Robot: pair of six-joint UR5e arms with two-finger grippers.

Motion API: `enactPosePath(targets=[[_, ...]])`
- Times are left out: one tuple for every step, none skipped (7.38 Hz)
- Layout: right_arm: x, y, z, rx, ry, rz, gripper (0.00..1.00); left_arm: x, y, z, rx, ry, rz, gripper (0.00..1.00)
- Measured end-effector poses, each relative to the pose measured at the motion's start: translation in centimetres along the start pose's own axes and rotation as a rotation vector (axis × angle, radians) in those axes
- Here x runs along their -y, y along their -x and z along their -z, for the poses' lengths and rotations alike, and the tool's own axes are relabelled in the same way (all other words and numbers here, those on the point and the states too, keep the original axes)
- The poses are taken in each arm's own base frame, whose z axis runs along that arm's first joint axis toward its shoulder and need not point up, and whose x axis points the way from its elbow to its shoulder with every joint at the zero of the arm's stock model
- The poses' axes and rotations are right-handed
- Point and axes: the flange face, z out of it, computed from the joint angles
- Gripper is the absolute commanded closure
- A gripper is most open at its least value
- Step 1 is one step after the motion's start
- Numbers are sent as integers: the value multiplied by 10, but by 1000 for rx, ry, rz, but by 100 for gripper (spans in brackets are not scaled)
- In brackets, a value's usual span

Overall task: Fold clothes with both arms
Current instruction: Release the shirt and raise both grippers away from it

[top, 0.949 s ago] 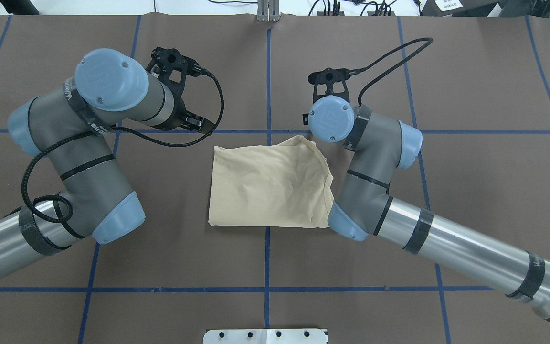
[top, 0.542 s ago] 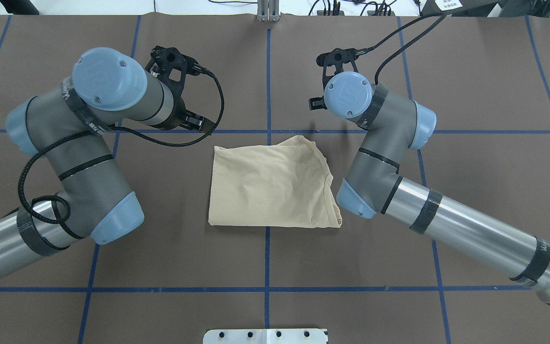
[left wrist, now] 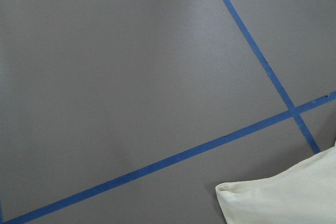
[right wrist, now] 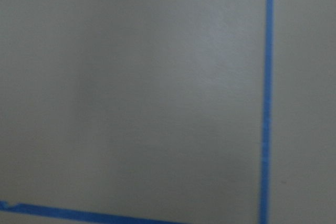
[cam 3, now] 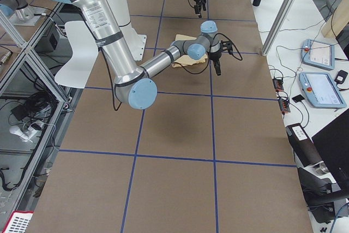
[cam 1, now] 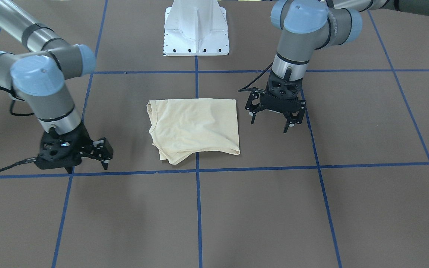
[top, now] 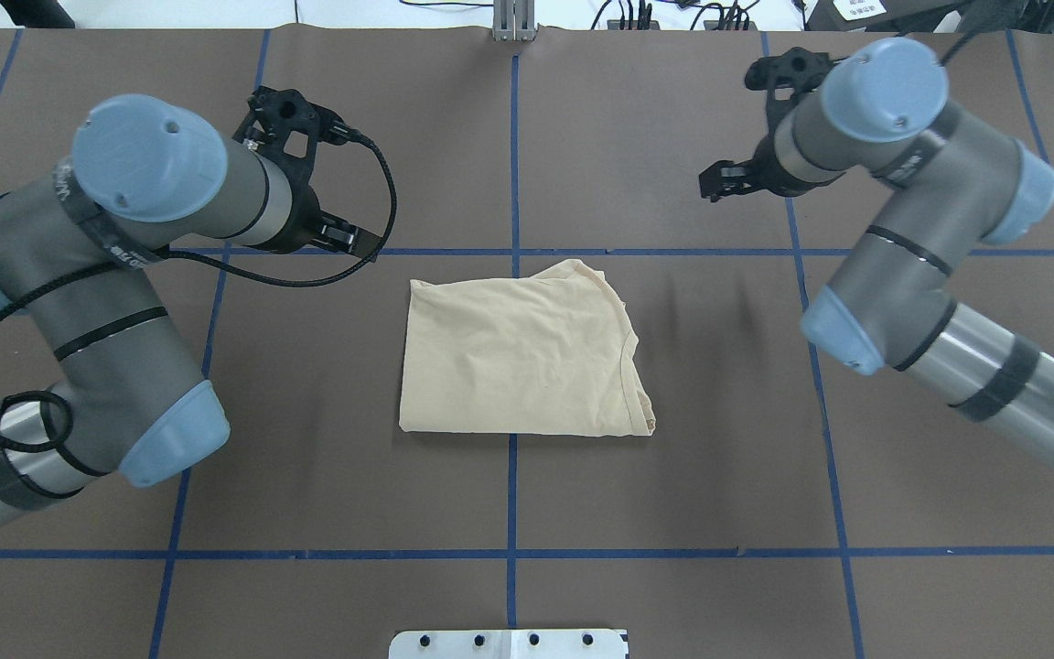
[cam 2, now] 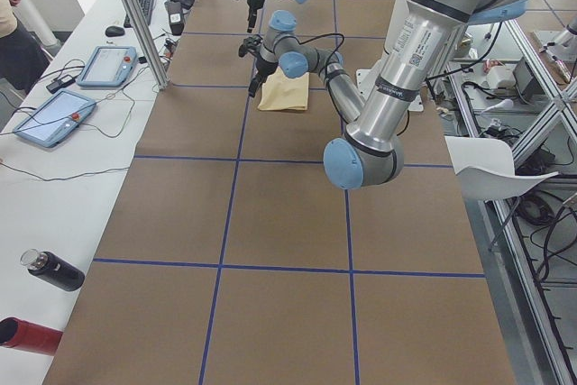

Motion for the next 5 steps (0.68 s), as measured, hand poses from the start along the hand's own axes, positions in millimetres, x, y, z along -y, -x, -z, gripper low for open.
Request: enactPosePath(targets=[[-19, -69, 16, -3, 37, 76, 0, -6, 24, 16, 6, -7, -4, 0], [-37, -144, 32, 0, 80, 151, 0, -10, 57, 29, 13, 2, -39, 0], [-60, -222, 50, 10, 119, 194, 0, -13, 102, 43, 29, 20, -104, 0], [-91, -296, 69, 12, 145, 188, 0, -18, 160, 60, 54, 41, -177, 0], [-125, -359, 89, 16, 158, 138, 0, -26, 227, 83, 86, 61, -232, 0]])
